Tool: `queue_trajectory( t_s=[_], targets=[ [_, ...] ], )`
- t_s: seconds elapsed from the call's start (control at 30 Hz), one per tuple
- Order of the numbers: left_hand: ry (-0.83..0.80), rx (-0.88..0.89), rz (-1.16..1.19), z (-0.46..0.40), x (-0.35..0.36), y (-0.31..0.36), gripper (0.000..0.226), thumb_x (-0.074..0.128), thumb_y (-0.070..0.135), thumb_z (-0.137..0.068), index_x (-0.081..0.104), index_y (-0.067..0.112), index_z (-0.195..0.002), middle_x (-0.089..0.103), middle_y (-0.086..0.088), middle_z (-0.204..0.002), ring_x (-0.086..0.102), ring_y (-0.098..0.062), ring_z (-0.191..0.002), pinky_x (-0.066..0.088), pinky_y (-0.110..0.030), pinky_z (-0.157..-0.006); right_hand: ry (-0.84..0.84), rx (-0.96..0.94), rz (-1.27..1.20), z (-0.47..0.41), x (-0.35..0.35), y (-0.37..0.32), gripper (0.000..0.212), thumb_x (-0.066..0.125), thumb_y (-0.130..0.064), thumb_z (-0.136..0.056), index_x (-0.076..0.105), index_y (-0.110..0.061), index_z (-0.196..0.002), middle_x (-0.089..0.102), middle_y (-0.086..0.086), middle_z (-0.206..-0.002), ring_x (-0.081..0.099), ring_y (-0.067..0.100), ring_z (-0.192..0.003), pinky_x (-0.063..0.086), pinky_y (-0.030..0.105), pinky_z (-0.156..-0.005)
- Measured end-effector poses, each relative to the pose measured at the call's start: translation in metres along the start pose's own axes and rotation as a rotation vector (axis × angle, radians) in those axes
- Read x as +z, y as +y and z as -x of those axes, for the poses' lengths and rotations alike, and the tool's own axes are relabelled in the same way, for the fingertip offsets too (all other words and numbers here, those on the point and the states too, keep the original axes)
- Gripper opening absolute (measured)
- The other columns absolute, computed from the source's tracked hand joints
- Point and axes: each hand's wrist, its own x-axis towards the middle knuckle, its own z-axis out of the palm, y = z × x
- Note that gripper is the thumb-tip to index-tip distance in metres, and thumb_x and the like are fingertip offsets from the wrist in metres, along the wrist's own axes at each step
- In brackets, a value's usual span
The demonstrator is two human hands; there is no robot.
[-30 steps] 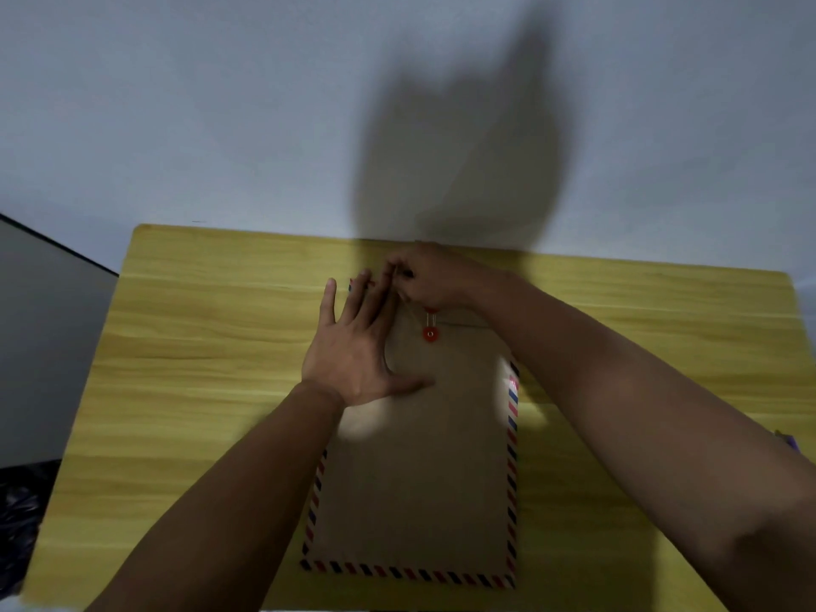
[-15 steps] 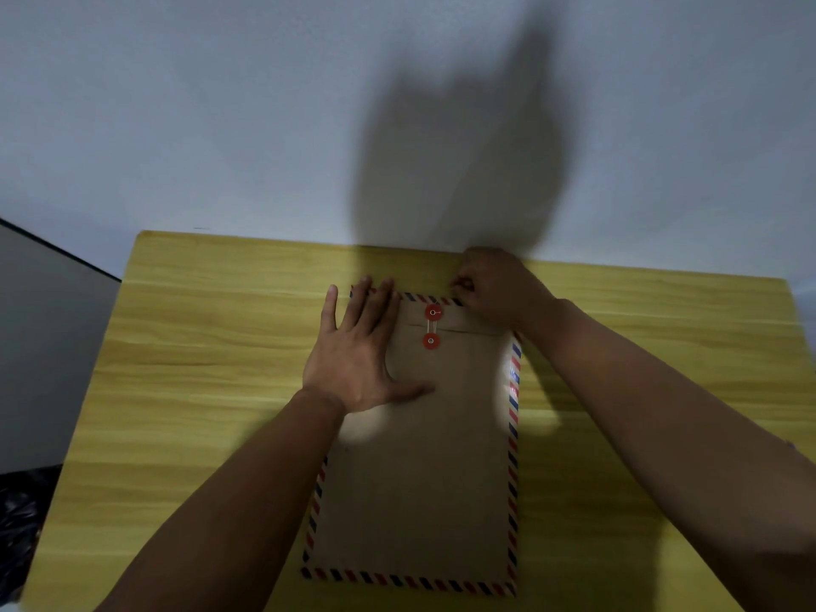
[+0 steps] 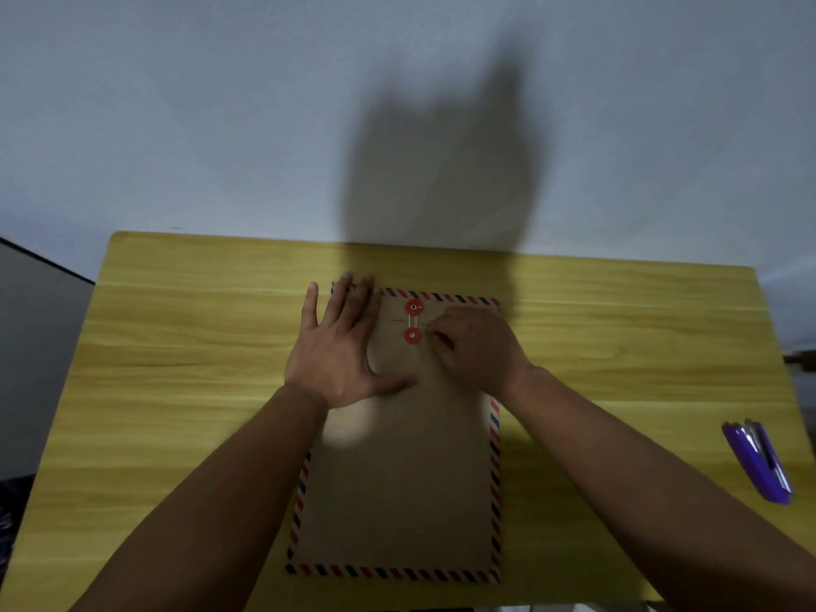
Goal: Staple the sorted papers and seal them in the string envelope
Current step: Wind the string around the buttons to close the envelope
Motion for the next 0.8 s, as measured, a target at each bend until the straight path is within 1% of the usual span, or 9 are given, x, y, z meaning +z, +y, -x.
queue_trajectory(
  t_s=[0.07,0.2,0.33,0.43,0.53,0.6,0.67,0.73,0.8],
  targets=[
    [0.003,0.001,-0.004,0.0,0.0,0.0,0.136,0.029,0.109,-0.068,0.025,0.014,-0.166,0.018,-0.003,-0.176,0.003,-0.027,-0.165,0.005,-0.067,-0.128,0.035,0.074,-0.068,0.01,0.005,-0.01,0.022,0.06,-0.023,-0.096,0.08,-0.015,-0.103,0.077,0.002,-0.099,0.071,0.023,-0.091,0.055,0.04,-0.08],
    [0.009,0.005,-0.009,0.001,0.0,-0.001,0.136,0.029,0.109,-0.068,0.025,0.014,-0.166,0.018,-0.003,-0.176,0.004,-0.027,-0.165,0.006,-0.067,-0.128,0.031,0.151,-0.089,0.029,0.018,-0.028,0.026,0.056,-0.026,-0.099,0.078,-0.015,-0.102,0.075,0.002,-0.096,0.069,0.02,-0.086,0.054,0.039,-0.078],
    [0.018,0.005,-0.004,0.0,0.002,-0.001,0.134,0.029,0.108,-0.07,0.025,0.014,-0.166,0.018,-0.003,-0.176,0.004,-0.026,-0.165,0.005,-0.067,-0.129,0.059,0.252,-0.215,0.026,0.027,-0.042,0.021,0.061,-0.023,-0.097,0.077,-0.013,-0.104,0.076,0.004,-0.098,0.068,0.019,-0.09,0.053,0.036,-0.083],
    [0.022,0.011,-0.001,0.001,0.002,-0.001,0.133,0.026,0.107,-0.071,0.025,0.014,-0.166,0.018,-0.004,-0.176,0.003,-0.026,-0.165,0.005,-0.068,-0.128,-0.001,0.284,-0.236,0.009,0.024,-0.044,0.02,0.057,-0.03,-0.099,0.074,-0.02,-0.101,0.074,-0.001,-0.092,0.067,0.016,-0.084,0.05,0.032,-0.073],
    [0.02,0.012,-0.004,0.001,0.0,0.0,0.134,0.026,0.107,-0.071,0.028,0.012,-0.166,0.02,-0.005,-0.176,0.004,-0.027,-0.165,0.005,-0.068,-0.128,-0.122,0.22,-0.124,-0.015,0.018,-0.041,0.022,0.053,-0.034,-0.099,0.072,-0.027,-0.104,0.073,-0.004,-0.093,0.067,0.017,-0.082,0.043,0.03,-0.065],
    [0.015,0.004,-0.006,0.001,-0.001,0.001,0.135,0.028,0.108,-0.07,0.028,0.012,-0.165,0.019,-0.004,-0.176,0.003,-0.026,-0.165,0.004,-0.068,-0.128,-0.197,0.116,-0.019,-0.031,0.014,-0.04,0.023,0.05,-0.033,-0.1,0.071,-0.029,-0.107,0.072,-0.004,-0.1,0.068,0.019,-0.089,0.042,0.033,-0.069],
    [0.007,0.002,-0.01,0.0,-0.002,0.001,0.135,0.029,0.108,-0.07,0.027,0.014,-0.166,0.017,-0.003,-0.177,0.002,-0.026,-0.166,0.004,-0.068,-0.128,-0.224,-0.007,0.123,-0.044,0.009,-0.037,0.025,0.046,-0.034,-0.101,0.069,-0.03,-0.11,0.072,-0.004,-0.108,0.069,0.02,-0.097,0.041,0.038,-0.079],
    [0.003,0.001,-0.011,0.0,-0.001,0.001,0.134,0.029,0.108,-0.069,0.025,0.015,-0.167,0.016,-0.002,-0.177,0.0,-0.025,-0.166,0.004,-0.068,-0.128,-0.251,-0.109,0.206,-0.056,0.003,-0.031,0.025,0.045,-0.034,-0.102,0.067,-0.029,-0.112,0.072,-0.005,-0.114,0.068,0.021,-0.104,0.04,0.04,-0.087],
    [-0.001,-0.002,-0.013,0.0,-0.001,0.001,0.135,0.029,0.109,-0.068,0.025,0.016,-0.167,0.017,-0.002,-0.176,0.001,-0.026,-0.166,0.005,-0.068,-0.128,-0.304,-0.17,0.228,-0.067,-0.005,-0.025,0.024,0.047,-0.034,-0.102,0.068,-0.028,-0.109,0.071,-0.003,-0.115,0.065,0.022,-0.107,0.04,0.039,-0.087]
  ],
)
